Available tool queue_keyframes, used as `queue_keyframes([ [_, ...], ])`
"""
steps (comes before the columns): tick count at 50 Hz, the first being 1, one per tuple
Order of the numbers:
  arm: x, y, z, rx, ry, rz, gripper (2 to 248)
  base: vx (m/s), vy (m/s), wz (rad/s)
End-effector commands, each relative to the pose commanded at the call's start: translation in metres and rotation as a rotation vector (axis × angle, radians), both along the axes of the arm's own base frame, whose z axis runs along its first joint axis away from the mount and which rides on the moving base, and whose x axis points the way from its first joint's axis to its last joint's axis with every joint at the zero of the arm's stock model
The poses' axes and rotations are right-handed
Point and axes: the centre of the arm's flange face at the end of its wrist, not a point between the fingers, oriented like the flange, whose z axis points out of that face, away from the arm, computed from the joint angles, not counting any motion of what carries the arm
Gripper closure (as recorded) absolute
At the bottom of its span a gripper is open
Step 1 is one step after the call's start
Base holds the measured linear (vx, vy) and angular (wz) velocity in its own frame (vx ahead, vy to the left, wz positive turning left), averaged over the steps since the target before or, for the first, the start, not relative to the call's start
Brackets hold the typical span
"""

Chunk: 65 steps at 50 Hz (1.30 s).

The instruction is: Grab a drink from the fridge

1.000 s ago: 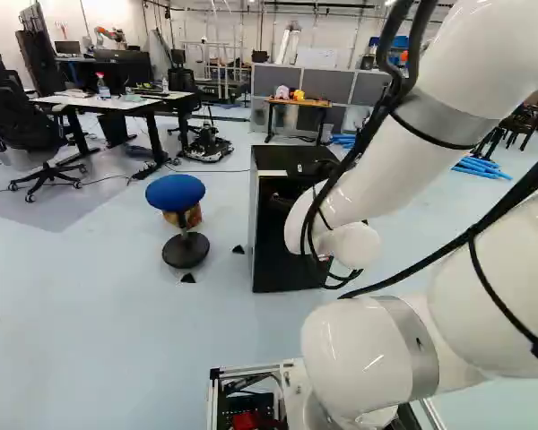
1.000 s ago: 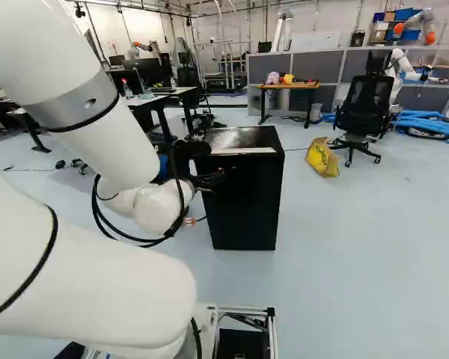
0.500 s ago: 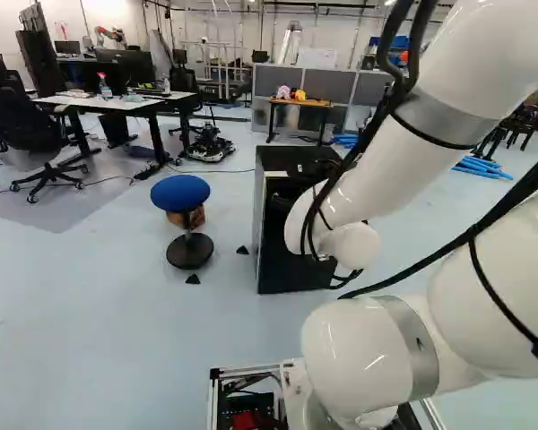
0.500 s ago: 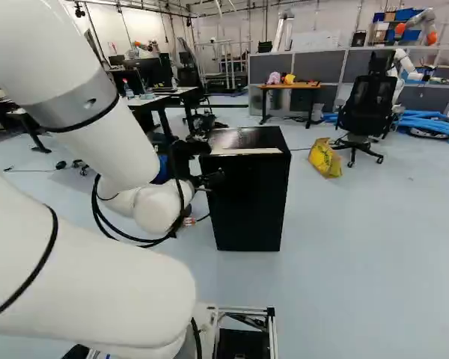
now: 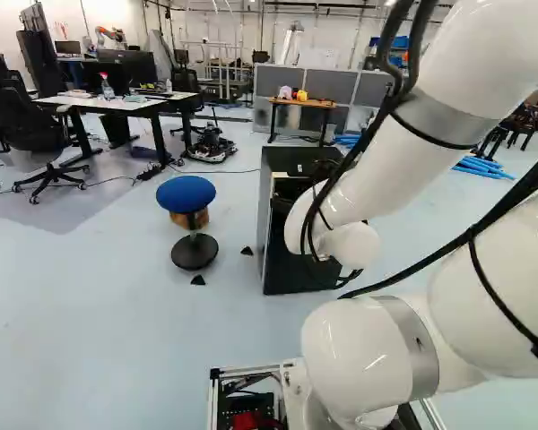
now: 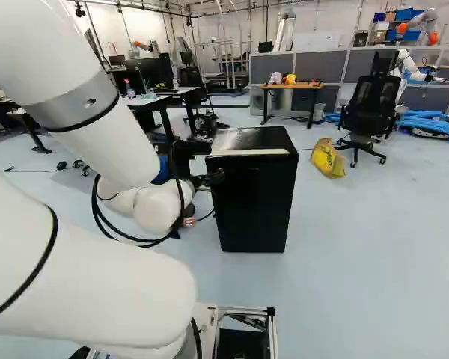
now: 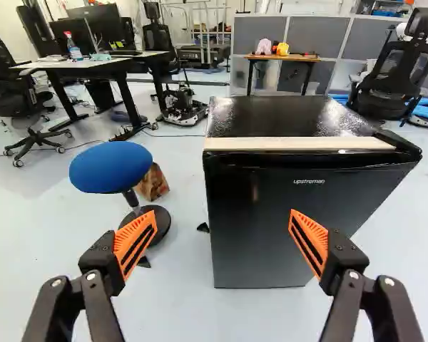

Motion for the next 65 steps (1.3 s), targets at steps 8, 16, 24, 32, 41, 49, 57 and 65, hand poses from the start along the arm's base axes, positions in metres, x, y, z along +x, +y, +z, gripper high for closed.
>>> queue_keyframes([
  [8, 0.000, 0.000, 0.000, 0.000, 0.000, 0.000, 3, 0.000, 0.005, 0.002],
  [16, 0.000, 0.000, 0.000, 0.000, 0.000, 0.000, 3, 0.000, 0.000, 0.000],
  [24, 0.004, 0.003, 0.001, 0.000, 0.002, 0.010, 3, 0.000, 0.000, 0.000],
  [32, 0.011, 0.008, 0.002, 0.000, 0.005, 0.029, 3, 0.000, 0.000, 0.000],
  [41, 0.017, 0.015, 0.002, 0.006, 0.008, 0.041, 3, 0.000, 0.000, 0.000],
  [49, 0.021, 0.022, 0.003, 0.016, 0.010, 0.043, 3, 0.000, 0.000, 0.000],
  [57, 0.026, 0.029, 0.003, 0.028, 0.013, 0.040, 3, 0.000, 0.000, 0.000],
  [65, 0.030, 0.035, 0.004, 0.044, 0.016, 0.026, 3, 0.000, 0.000, 0.000],
])
